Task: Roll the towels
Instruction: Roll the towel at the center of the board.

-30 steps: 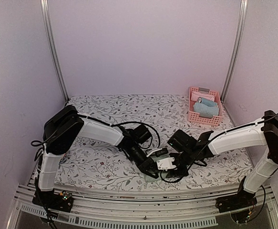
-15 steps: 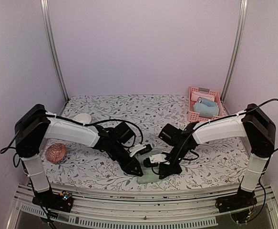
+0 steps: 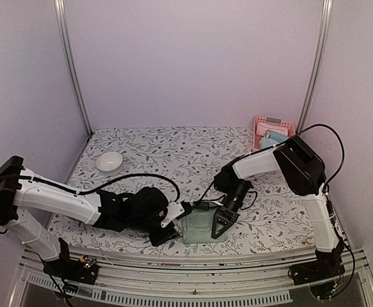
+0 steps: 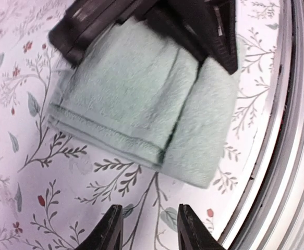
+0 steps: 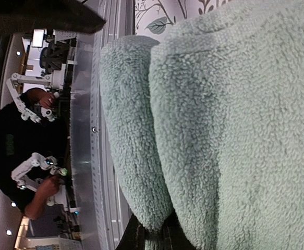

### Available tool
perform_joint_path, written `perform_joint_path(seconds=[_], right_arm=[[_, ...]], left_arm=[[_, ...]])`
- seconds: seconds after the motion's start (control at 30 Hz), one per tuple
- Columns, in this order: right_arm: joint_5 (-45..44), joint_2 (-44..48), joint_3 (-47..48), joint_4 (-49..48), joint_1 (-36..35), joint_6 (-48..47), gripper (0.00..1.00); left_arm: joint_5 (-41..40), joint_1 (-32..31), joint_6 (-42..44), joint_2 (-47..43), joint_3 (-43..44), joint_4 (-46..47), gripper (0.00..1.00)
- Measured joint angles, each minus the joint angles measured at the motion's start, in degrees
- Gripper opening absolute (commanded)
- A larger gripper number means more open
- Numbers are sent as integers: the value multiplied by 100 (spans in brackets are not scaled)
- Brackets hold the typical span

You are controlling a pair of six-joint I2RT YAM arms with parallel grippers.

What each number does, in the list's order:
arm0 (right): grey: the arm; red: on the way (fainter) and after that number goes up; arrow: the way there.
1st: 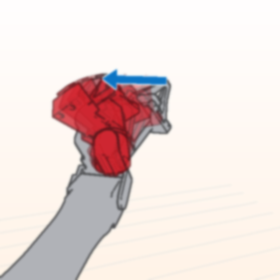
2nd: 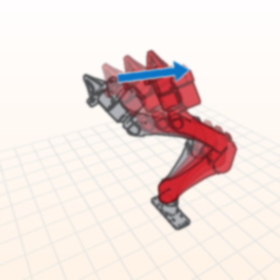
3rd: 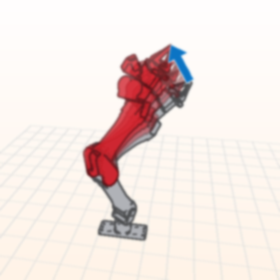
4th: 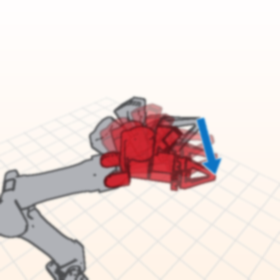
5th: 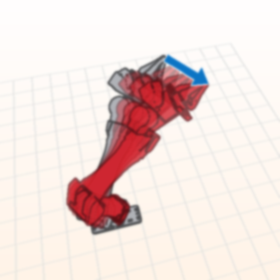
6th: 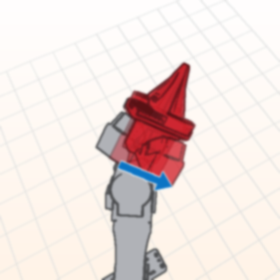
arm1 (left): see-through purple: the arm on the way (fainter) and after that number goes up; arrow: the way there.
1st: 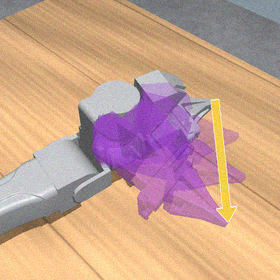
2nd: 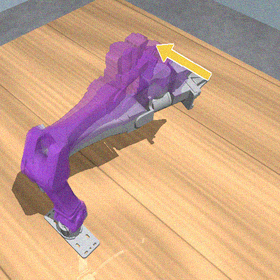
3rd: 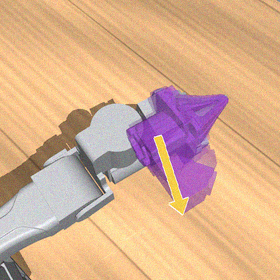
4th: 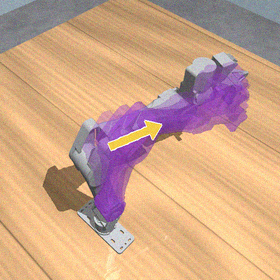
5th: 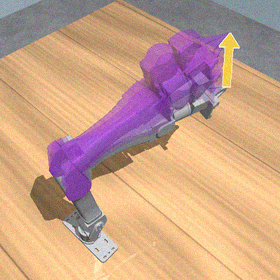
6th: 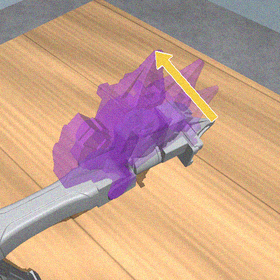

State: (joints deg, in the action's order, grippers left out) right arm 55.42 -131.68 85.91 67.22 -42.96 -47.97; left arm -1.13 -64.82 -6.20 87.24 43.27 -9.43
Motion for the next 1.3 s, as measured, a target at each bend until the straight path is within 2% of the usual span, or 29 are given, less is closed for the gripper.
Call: perform_joint_path(seconds=[0.17, 0.23, 0.33, 0.47, 0.63, 0.83, 0.93, 1.03, 1.3], right_arm=[[533, -520, 254, 713, 103, 37, 7], [616, -597, 269, 844, 140, 39, 7], [608, -640, 302, 997, 149, 42, 7], [584, -658, 321, 1060, 151, 42, 8], [577, -682, 343, 1128, 153, 50, 8], [555, -684, 343, 1163, 157, 57, 11], [544, -682, 339, 1185, 164, 57, 22], [544, -586, 262, 1198, 175, 57, 30], [-734, 820, 92, 726, 463, -59, 33]], left_arm=[[-949, -876, 564, 177, 308, 125, 41], [-1231, -1102, 793, 435, 573, 142, 46], [-1515, -1279, 1154, 868, 942, 188, 49], [-1659, -1344, 1602, 1405, 1290, 216, 47], [-1648, -1346, 1980, 1777, 1493, 219, 38], [-1561, -1346, 2159, 1939, 1598, 203, 15], [-1434, -1344, 2162, 1943, 1622, 179, 9], [-1252, -1335, 2124, 1943, 1644, 153, 7], [-439, -1115, 1827, 1985, 1733, 107, 7]])
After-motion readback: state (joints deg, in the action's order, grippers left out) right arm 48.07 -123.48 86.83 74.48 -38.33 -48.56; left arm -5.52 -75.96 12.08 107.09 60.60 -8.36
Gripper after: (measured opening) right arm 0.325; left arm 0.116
